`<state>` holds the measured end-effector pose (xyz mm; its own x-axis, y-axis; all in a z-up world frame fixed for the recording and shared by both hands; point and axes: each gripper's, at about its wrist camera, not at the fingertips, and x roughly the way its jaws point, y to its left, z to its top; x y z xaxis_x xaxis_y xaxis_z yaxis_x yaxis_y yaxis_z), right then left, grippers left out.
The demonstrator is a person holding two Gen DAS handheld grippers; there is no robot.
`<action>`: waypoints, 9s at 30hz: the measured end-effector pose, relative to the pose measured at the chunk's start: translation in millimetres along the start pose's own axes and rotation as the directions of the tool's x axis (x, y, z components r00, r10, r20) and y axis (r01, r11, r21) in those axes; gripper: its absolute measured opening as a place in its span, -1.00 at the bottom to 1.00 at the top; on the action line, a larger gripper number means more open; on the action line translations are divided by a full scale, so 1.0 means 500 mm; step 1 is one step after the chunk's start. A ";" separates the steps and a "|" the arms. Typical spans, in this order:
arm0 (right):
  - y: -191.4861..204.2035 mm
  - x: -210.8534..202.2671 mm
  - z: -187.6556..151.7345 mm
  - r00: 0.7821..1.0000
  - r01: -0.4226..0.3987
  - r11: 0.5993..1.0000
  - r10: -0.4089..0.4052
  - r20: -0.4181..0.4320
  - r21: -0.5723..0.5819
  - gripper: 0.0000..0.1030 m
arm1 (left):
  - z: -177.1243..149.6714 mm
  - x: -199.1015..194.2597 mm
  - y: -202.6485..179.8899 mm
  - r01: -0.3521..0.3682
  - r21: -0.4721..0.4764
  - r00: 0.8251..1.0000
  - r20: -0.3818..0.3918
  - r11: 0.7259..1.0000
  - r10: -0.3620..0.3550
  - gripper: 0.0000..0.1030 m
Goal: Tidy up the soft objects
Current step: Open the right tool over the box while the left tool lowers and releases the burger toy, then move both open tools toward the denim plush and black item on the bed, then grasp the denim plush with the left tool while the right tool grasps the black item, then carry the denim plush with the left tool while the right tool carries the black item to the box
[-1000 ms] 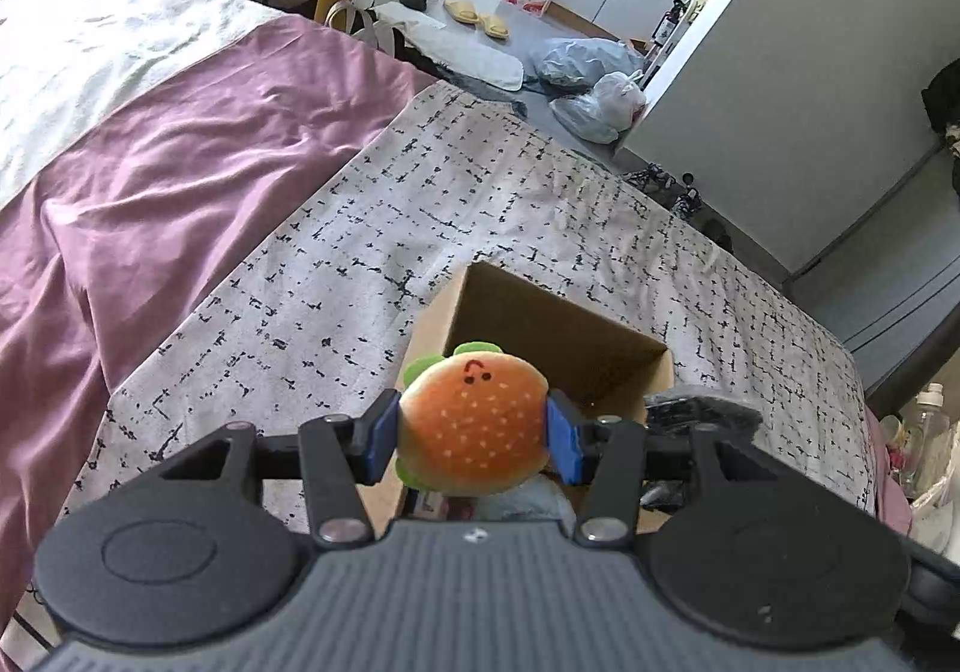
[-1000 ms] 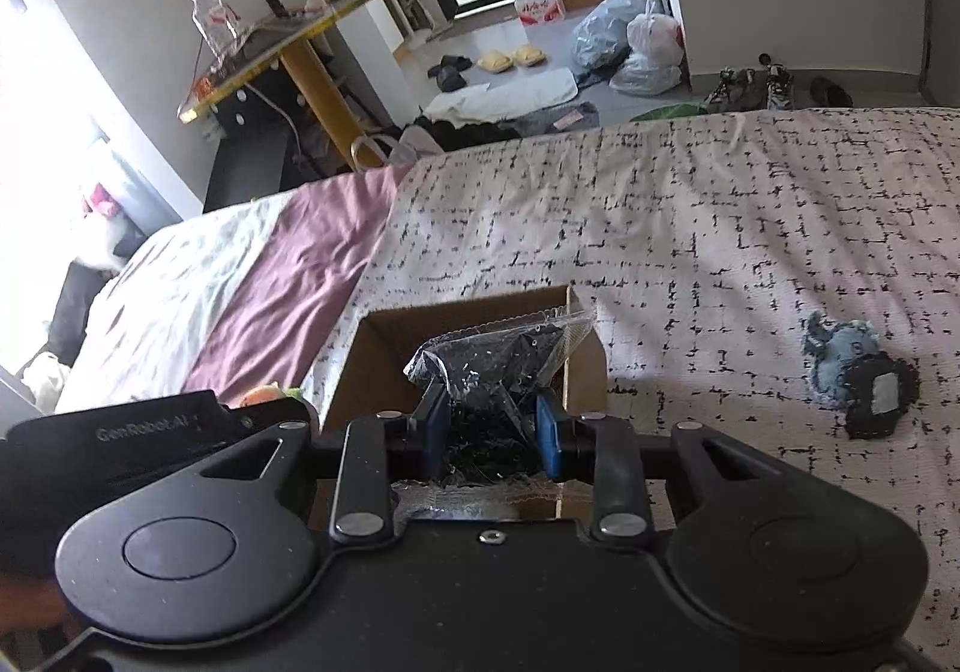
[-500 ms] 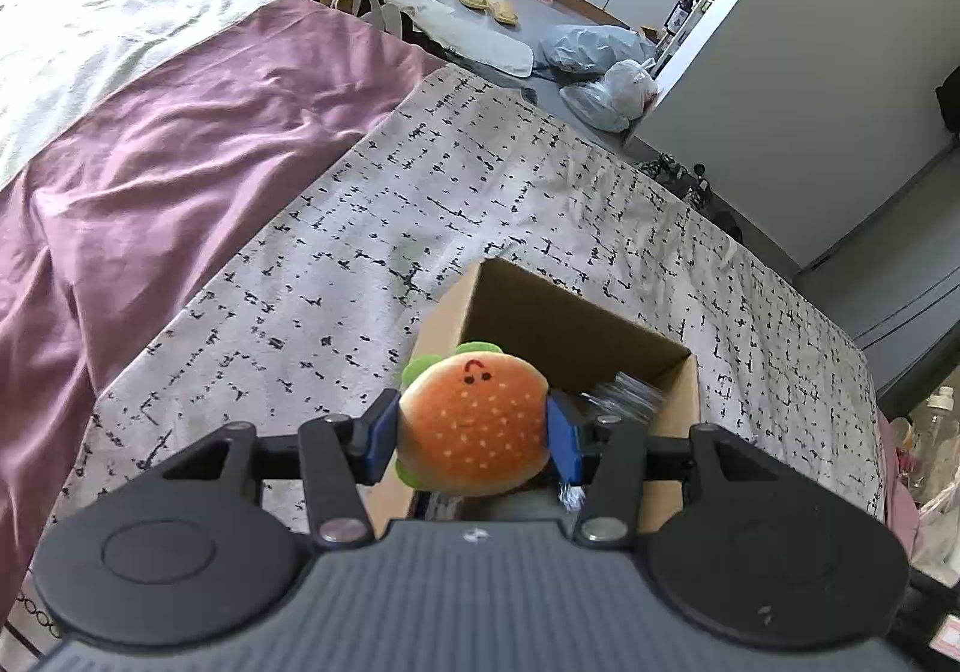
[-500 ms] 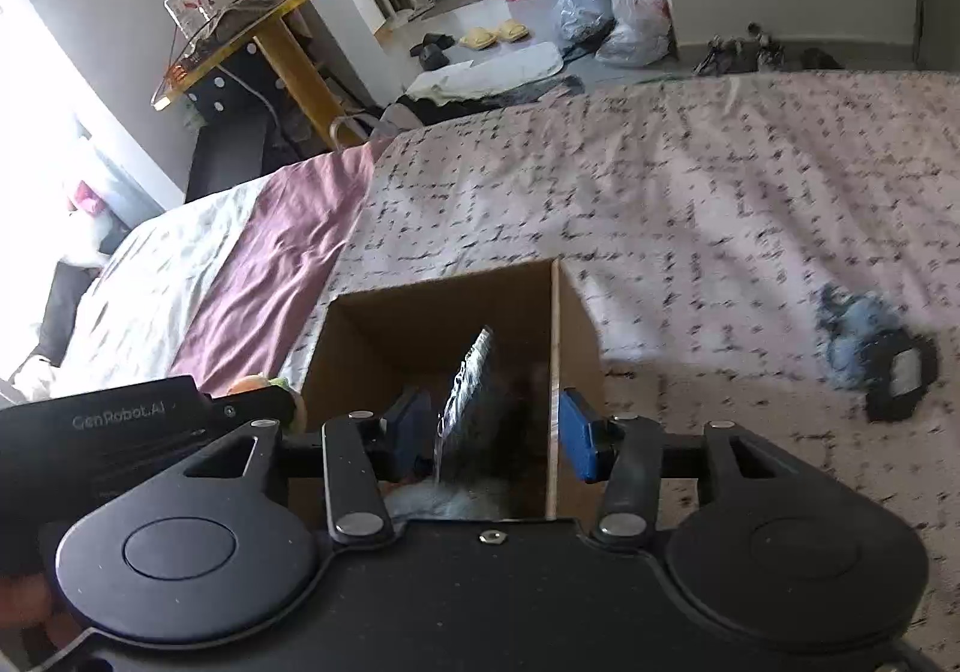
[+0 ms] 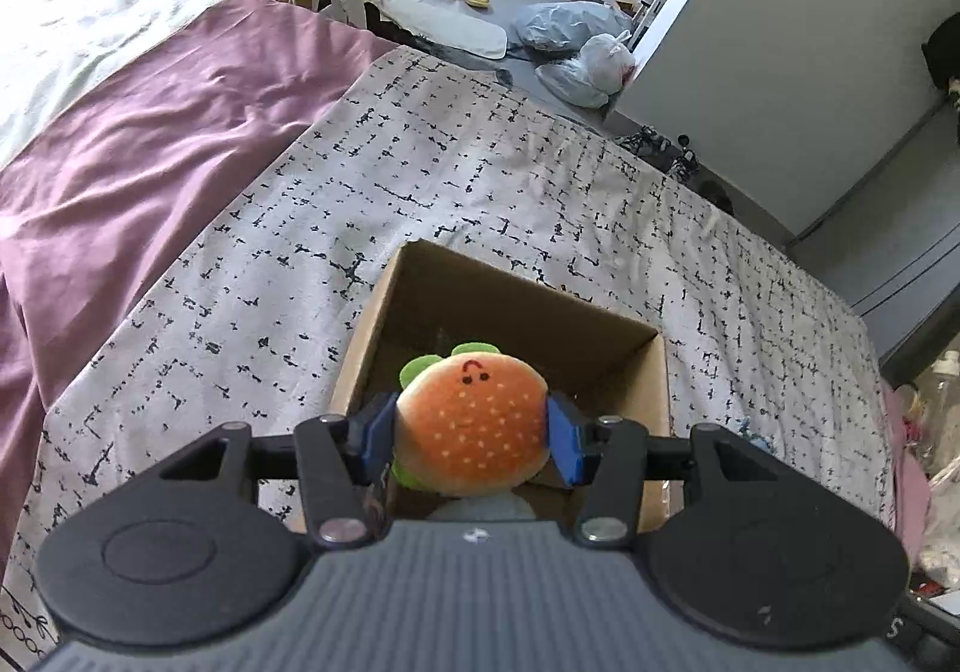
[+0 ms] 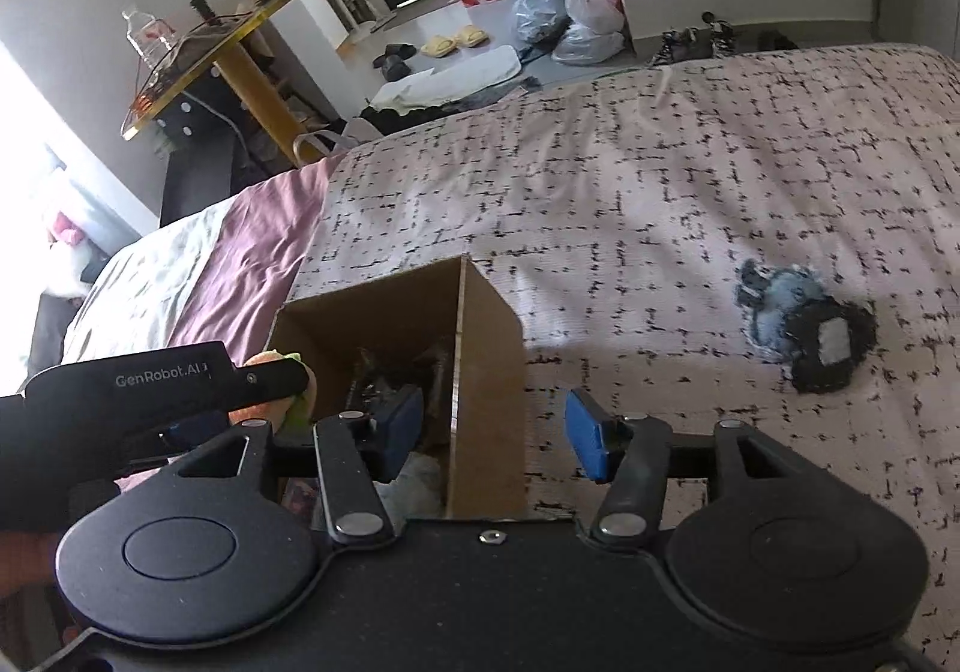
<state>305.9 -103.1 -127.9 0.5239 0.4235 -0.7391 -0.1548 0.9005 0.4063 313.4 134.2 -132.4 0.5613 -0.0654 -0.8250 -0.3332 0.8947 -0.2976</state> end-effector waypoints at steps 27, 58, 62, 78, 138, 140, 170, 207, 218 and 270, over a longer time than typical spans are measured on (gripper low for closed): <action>-0.098 -0.094 -0.028 0.999 0.000 0.999 -0.002 0.046 0.042 0.24 | -0.041 -0.068 -0.040 -0.063 0.012 0.998 0.022 0.998 0.063 0.42; -0.176 -0.243 -0.037 0.978 -0.145 0.972 0.169 0.122 -0.187 1.00 | -0.212 -0.207 -0.165 -0.134 0.150 0.987 0.107 0.980 0.119 1.00; -0.192 -0.248 -0.026 0.973 -0.166 0.965 0.193 0.123 -0.206 1.00 | -0.229 -0.215 -0.183 -0.163 0.149 0.979 0.149 0.975 0.140 1.00; -0.277 -0.286 0.039 0.961 -0.160 0.965 0.200 0.190 -0.208 1.00 | -0.248 -0.210 -0.271 -0.153 0.109 0.976 0.169 0.982 0.133 1.00; -0.428 0.090 0.047 0.992 -0.100 0.994 0.096 -0.076 -0.040 -0.29 | -0.191 0.234 -0.396 -0.046 -0.003 0.998 0.035 0.999 0.046 0.65; -0.432 0.080 0.051 0.995 -0.087 0.995 0.084 -0.056 -0.042 -0.30 | -0.191 0.238 -0.400 -0.032 -0.002 0.999 0.030 0.999 0.032 0.65; -0.474 0.038 0.061 0.999 0.037 0.999 -0.037 -0.020 -0.007 -0.31 | -0.172 0.336 -0.478 0.040 0.151 0.992 -0.121 0.988 -0.022 0.00; -0.276 -0.125 -0.054 0.996 0.084 0.978 -0.076 0.046 -0.193 -0.31 | -0.173 -0.030 -0.292 0.108 0.166 0.994 -0.005 0.980 -0.109 -0.54; -0.166 -0.154 -0.044 0.995 0.074 0.967 -0.054 0.087 -0.246 -0.31 | -0.142 -0.101 -0.184 0.105 0.121 0.992 0.054 0.987 -0.112 -0.54; 0.087 -0.022 0.015 0.999 -0.050 0.944 0.047 -0.017 -0.326 0.23 | 0.009 -0.101 0.036 0.058 -0.061 0.995 0.088 0.997 -0.052 -0.54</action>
<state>300.0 -69.2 -98.1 0.5015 0.4671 -0.7282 -0.4455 0.8610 0.2454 282.5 155.4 -94.0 0.6427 -0.0725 -0.7627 -0.3457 0.8610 -0.3731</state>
